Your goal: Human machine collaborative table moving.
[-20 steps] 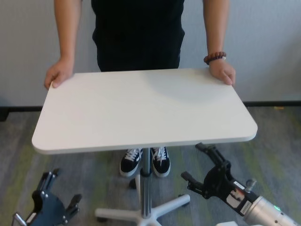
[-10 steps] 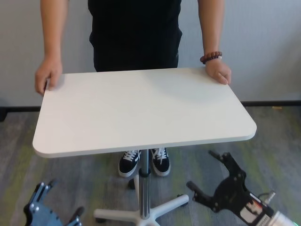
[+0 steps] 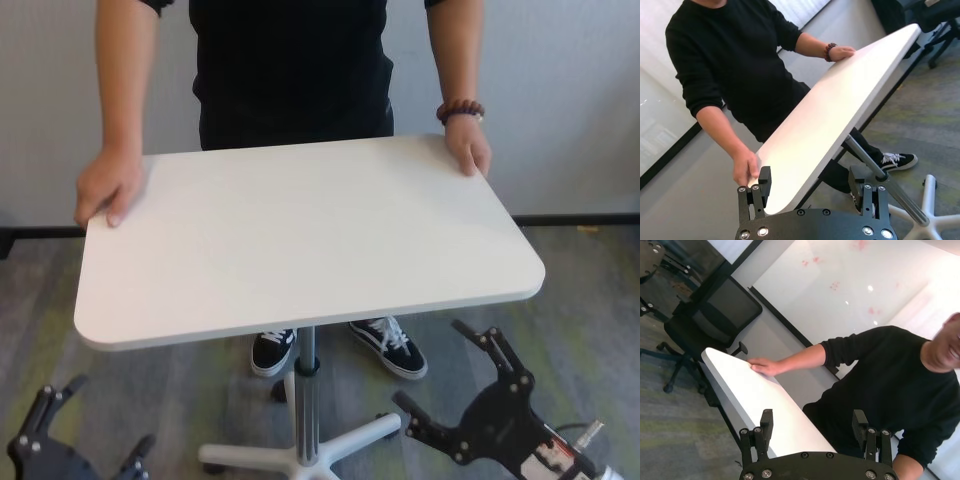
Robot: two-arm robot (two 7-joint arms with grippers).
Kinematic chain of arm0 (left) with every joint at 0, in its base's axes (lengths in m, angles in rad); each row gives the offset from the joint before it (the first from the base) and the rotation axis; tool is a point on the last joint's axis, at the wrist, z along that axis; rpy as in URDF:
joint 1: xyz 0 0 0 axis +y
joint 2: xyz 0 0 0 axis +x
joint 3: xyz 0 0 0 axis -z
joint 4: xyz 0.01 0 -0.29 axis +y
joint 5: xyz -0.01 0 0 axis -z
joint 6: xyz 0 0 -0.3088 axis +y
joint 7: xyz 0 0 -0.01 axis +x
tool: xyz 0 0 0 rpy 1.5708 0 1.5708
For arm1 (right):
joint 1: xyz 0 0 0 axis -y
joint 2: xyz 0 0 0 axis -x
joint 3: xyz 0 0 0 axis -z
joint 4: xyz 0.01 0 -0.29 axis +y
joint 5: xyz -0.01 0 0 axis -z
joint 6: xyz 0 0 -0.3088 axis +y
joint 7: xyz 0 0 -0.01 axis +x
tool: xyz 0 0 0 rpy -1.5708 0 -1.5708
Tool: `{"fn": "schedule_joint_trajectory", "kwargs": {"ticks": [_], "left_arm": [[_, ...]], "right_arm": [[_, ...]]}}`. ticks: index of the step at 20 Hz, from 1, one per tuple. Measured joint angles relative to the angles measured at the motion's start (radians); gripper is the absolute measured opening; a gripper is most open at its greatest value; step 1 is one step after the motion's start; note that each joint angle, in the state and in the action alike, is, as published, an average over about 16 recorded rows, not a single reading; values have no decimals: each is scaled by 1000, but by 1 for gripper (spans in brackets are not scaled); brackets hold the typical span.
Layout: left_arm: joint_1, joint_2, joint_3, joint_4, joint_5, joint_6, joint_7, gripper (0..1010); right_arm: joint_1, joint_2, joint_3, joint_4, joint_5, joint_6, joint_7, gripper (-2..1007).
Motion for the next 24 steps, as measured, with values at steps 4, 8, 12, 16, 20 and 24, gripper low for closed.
{"fn": "schedule_joint_trajectory", "kwargs": {"ticks": [4,8,12,16,20,24], "left_arm": [[14,-4,-15,-1,-21,-18,-1,1001],[12,-14,-18,5,-7,-13,-2,1001],[3,-23,-15,16,8,-2,-1,1001],[-5,-31,-11,23,37,9,8,1002],[-8,-33,-9,25,50,15,7,1002],[-8,-31,-9,25,36,9,2,1002]], "right_arm": [[-24,-3,11,-22,6,7,-3,1003],[-44,-12,21,-36,-9,34,-8,1003],[-56,-20,27,-44,-26,53,-14,1003],[-62,-26,30,-49,-48,71,-21,1003],[-63,-29,30,-49,-57,77,-20,1003],[-59,-28,29,-47,-51,71,-17,1003]]}}
